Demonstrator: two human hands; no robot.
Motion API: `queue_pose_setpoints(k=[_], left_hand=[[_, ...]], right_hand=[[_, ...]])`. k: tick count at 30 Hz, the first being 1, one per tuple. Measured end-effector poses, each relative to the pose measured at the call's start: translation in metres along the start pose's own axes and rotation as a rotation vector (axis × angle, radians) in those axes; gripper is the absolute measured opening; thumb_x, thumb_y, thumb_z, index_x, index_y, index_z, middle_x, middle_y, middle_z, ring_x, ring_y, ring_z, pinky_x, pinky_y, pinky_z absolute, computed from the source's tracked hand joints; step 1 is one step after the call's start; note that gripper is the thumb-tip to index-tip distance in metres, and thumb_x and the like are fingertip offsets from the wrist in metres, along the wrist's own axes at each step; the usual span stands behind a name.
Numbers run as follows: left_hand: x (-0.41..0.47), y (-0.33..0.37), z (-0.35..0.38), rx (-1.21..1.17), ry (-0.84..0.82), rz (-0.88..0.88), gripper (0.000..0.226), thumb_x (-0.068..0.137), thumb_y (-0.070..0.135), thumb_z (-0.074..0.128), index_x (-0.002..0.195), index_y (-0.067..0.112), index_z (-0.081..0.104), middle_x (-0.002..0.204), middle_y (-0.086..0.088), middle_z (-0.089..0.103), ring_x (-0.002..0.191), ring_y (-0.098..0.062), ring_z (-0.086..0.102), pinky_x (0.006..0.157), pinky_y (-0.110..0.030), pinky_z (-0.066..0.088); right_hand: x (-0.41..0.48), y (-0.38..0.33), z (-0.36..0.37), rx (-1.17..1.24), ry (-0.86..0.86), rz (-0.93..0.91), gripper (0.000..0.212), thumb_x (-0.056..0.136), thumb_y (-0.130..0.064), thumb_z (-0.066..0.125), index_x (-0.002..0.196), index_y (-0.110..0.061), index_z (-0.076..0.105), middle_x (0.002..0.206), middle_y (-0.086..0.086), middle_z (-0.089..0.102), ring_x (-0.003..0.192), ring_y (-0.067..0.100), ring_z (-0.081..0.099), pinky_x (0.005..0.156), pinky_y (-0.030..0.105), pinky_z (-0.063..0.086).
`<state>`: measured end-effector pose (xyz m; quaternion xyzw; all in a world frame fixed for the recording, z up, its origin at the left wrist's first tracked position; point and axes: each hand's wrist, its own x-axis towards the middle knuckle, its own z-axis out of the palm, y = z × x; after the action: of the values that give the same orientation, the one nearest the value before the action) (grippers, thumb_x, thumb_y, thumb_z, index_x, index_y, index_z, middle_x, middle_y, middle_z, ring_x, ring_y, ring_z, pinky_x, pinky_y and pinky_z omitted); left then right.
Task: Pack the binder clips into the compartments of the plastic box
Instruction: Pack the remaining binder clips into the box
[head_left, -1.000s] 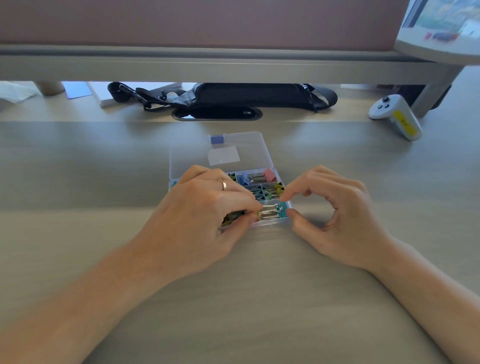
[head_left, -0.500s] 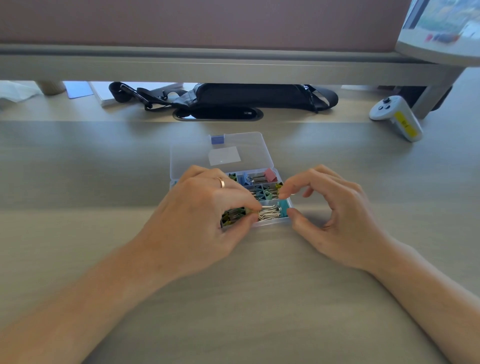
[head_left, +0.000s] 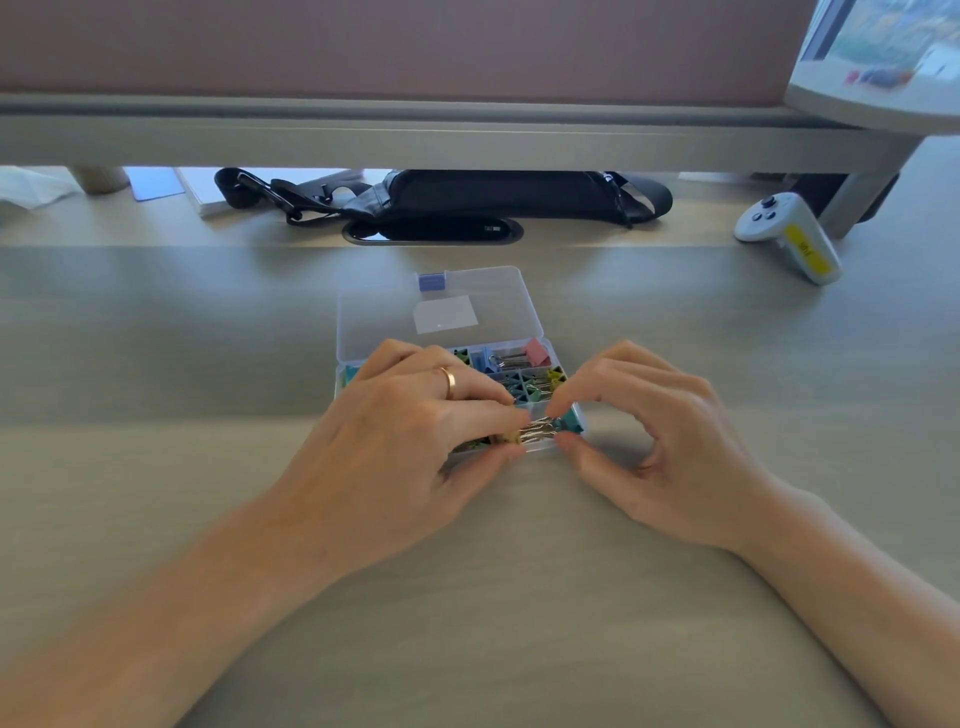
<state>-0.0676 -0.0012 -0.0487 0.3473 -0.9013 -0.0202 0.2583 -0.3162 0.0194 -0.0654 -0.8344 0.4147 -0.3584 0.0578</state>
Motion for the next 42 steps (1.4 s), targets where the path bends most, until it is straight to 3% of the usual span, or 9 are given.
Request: queue_pose_setpoints(k=[3, 25, 42], left_hand=[[-0.0004, -0.0021, 0.0004, 0.011, 0.025, 0.01, 0.022, 0.089, 0.041, 0.072, 0.108, 0.031, 0.079, 0.106, 0.017, 0.074, 0.101, -0.009, 0.067, 0.093, -0.037, 0.047], [-0.0034, -0.0059, 0.003, 0.131, 0.119, 0.203, 0.016, 0.097, 0.033, 0.07, 0.099, 0.023, 0.081, 0.106, 0.011, 0.077, 0.094, -0.016, 0.071, 0.088, -0.038, 0.049], [-0.0048, -0.0052, 0.0044, 0.173, 0.122, 0.225, 0.018, 0.097, 0.03, 0.069, 0.105, 0.019, 0.08, 0.109, 0.006, 0.077, 0.095, -0.019, 0.072, 0.088, -0.04, 0.05]], right_hand=[[0.0006, 0.0009, 0.0018, -0.013, -0.024, -0.059, 0.002, 0.093, -0.012, 0.076, 0.094, -0.013, 0.077, 0.096, -0.006, 0.072, 0.094, 0.016, 0.063, 0.082, 0.033, 0.053], [0.0, 0.0029, 0.0037, -0.042, -0.023, -0.088, 0.007, 0.096, -0.017, 0.075, 0.098, -0.013, 0.081, 0.1, -0.007, 0.075, 0.095, 0.016, 0.064, 0.081, 0.033, 0.055], [-0.0003, 0.001, 0.0026, -0.102, -0.02, -0.142, 0.009, 0.098, -0.015, 0.071, 0.098, -0.01, 0.08, 0.102, 0.001, 0.072, 0.09, 0.019, 0.066, 0.081, 0.036, 0.054]])
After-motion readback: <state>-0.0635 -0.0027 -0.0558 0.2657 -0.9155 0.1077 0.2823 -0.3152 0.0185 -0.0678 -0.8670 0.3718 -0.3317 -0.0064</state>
